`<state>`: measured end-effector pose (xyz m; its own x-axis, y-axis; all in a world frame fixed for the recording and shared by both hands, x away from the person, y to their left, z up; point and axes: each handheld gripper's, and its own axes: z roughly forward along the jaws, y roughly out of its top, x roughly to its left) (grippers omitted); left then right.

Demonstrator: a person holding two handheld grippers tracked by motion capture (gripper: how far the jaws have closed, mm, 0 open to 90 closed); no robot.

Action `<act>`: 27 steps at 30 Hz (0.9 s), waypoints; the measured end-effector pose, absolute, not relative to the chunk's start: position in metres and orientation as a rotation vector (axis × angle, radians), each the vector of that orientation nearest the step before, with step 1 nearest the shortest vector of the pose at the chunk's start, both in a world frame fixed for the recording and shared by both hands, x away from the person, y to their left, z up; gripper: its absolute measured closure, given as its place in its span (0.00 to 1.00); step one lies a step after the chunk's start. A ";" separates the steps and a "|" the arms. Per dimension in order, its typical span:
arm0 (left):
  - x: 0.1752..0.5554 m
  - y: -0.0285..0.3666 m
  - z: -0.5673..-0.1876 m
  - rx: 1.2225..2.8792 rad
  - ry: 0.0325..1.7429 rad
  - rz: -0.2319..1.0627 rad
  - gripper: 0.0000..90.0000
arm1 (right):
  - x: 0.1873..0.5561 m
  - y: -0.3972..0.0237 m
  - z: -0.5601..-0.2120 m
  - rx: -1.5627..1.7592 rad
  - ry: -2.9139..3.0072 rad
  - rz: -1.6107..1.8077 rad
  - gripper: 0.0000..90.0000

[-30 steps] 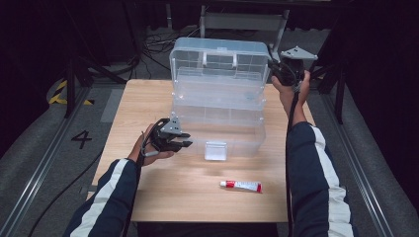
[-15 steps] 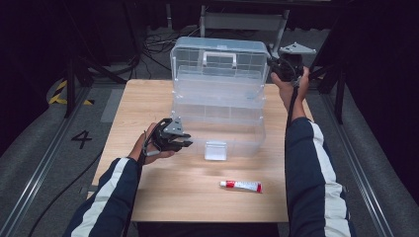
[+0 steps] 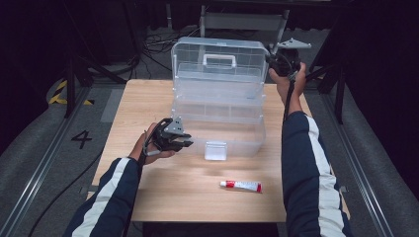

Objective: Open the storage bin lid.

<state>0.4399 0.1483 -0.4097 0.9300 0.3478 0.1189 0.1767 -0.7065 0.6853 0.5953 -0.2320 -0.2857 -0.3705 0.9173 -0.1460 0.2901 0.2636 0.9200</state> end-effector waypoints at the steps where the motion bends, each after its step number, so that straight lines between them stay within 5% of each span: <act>1: 0.440 0.148 -0.410 2.365 0.370 0.311 0.80 | 0.597 -0.232 -0.286 1.102 1.819 1.107 0.93; 27: 0.439 0.149 -0.411 2.341 0.380 0.306 0.79 | 0.625 -0.231 -0.294 1.165 1.822 1.094 0.93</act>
<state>0.4392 0.1494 -0.4115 0.9280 0.3565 0.1084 0.1822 -0.6878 0.7027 0.6252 -0.2310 -0.2939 -0.3482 0.9304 -0.1144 0.3365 0.2380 0.9111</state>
